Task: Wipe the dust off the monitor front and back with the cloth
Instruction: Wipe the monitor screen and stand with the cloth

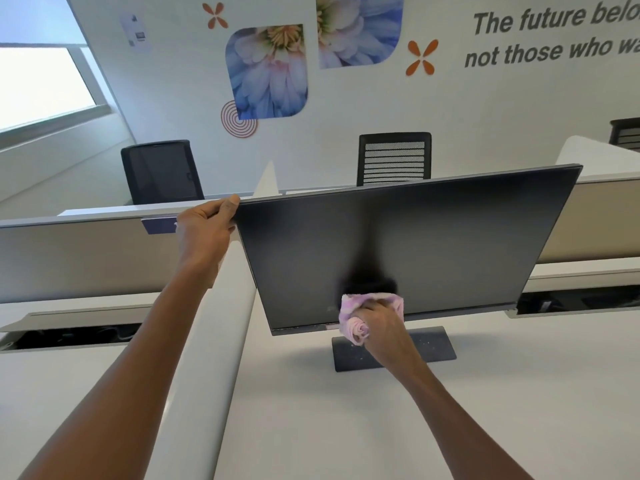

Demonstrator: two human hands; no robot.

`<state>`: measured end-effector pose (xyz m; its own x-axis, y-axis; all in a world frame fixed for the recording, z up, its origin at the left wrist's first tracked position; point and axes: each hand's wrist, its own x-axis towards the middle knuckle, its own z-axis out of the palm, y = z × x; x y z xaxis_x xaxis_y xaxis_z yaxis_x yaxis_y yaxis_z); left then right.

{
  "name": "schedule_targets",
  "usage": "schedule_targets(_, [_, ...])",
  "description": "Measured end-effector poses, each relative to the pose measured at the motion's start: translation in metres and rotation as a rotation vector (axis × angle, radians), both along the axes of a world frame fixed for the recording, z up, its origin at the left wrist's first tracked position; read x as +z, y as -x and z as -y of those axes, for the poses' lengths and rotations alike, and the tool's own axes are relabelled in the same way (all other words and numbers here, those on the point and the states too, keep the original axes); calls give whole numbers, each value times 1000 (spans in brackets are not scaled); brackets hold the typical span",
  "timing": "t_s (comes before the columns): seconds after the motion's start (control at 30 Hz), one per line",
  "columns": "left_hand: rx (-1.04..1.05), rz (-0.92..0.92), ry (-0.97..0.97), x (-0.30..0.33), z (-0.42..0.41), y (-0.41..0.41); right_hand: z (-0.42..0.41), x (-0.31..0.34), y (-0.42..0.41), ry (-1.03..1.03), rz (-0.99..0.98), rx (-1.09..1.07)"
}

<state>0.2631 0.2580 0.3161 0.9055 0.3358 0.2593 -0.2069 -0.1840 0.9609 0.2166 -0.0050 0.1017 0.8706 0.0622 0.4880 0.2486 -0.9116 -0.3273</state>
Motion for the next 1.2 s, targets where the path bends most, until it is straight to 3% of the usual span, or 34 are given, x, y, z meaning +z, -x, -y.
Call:
schedule_targets(0.1, [-14, 2, 9, 1, 0, 1, 16, -8, 2, -60, -110, -117])
schedule_targets(0.3, [-7, 5, -5, -2, 0, -2, -8, 18, 5, -114, 211, -55])
schedule_targets(0.4, [-12, 4, 3, -1, -1, -1, -16, 2, 5, -81, 166, 143])
schedule_targets(0.63, [-16, 14, 36, -1, 0, -2, -24, 1, 7, -149, 193, -68])
schedule_targets(0.83, [-17, 12, 43, -2, -1, -4, -54, 1, 1, -87, 108, 159])
schedule_targets(1.03, [-28, 12, 45, -3, -3, -5, -52, 3, 4, -118, 69, 6])
schedule_targets(1.2, [-20, 24, 45, -5, -1, -7, -78, 28, 1, -130, 88, 211])
